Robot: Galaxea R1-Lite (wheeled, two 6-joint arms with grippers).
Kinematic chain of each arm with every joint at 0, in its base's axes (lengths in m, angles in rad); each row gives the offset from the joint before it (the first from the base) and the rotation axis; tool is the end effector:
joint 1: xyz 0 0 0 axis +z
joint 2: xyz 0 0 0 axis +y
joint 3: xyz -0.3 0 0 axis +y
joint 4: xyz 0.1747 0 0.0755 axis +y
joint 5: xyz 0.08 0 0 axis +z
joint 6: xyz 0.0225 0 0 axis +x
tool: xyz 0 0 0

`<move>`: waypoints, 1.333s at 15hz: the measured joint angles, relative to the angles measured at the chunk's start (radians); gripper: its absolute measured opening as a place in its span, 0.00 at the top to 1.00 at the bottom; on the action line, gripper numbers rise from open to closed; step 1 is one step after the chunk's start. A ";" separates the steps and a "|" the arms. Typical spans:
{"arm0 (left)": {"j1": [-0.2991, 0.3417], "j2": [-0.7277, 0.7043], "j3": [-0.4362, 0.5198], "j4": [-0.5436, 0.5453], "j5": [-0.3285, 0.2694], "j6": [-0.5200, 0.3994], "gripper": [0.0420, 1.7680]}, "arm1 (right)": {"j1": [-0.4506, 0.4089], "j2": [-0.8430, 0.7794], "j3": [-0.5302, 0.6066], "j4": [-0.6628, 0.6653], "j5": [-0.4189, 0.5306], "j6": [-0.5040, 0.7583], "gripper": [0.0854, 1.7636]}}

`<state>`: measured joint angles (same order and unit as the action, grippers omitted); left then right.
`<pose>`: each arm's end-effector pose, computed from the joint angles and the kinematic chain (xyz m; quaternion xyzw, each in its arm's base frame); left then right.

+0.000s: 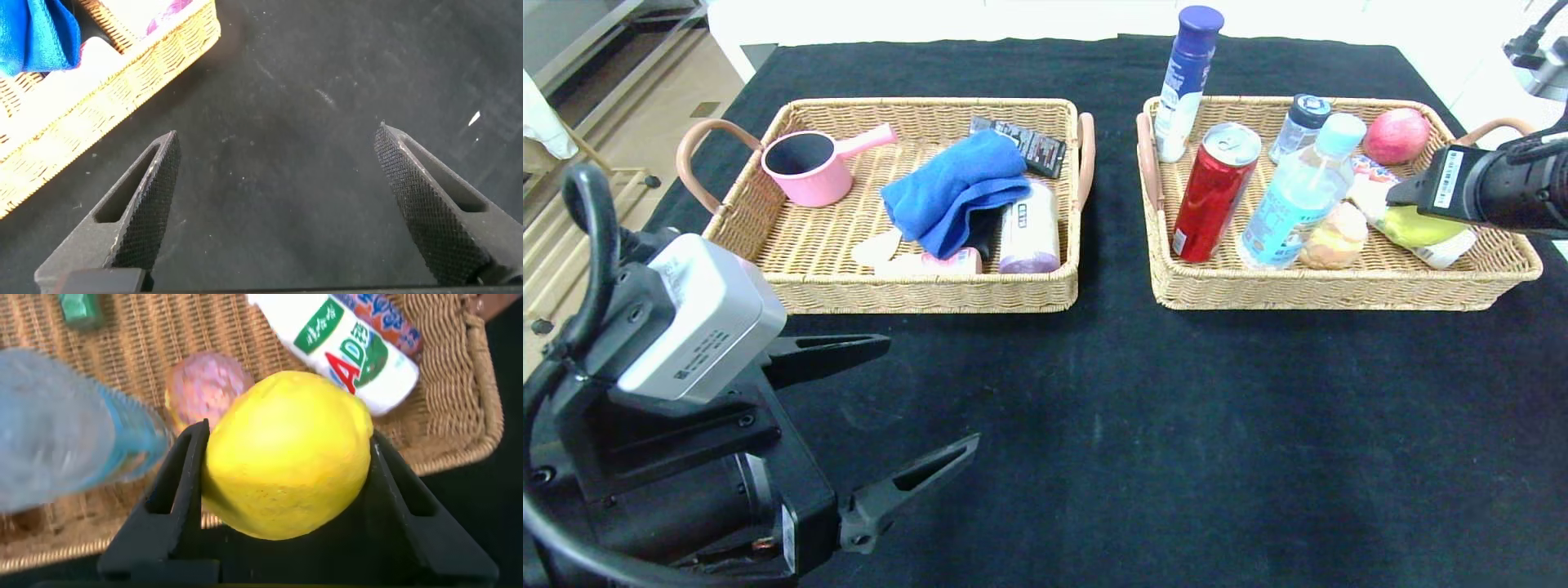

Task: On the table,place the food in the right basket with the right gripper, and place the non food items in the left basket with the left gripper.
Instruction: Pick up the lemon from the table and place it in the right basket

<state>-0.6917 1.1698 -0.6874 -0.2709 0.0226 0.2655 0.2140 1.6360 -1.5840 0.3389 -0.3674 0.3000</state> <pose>0.1335 -0.1099 0.2405 0.1609 0.0548 -0.3367 0.9261 0.2864 0.0540 0.3272 0.0911 0.1727 -0.1021 0.9754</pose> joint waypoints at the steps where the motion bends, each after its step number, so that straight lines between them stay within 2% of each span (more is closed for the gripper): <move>1: 0.000 0.000 0.000 0.000 0.000 0.000 0.03 | -0.002 0.013 0.000 -0.017 -0.010 0.000 0.36; 5: -0.001 0.000 0.000 0.003 -0.023 0.000 0.03 | -0.019 0.063 -0.008 -0.135 -0.034 0.000 0.36; 10: -0.001 -0.001 0.000 0.003 -0.024 -0.001 0.03 | -0.050 0.110 -0.003 -0.254 -0.042 0.002 0.36; 17: -0.001 0.000 0.000 0.005 -0.024 0.000 0.03 | -0.059 0.144 0.011 -0.281 -0.050 0.001 0.36; 20: -0.001 0.001 0.004 0.001 -0.024 0.000 0.03 | -0.059 0.146 0.011 -0.282 -0.050 -0.001 0.27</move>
<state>-0.6932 1.1713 -0.6834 -0.2698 -0.0017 0.2655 0.1547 1.7815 -1.5730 0.0572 -0.4179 0.2991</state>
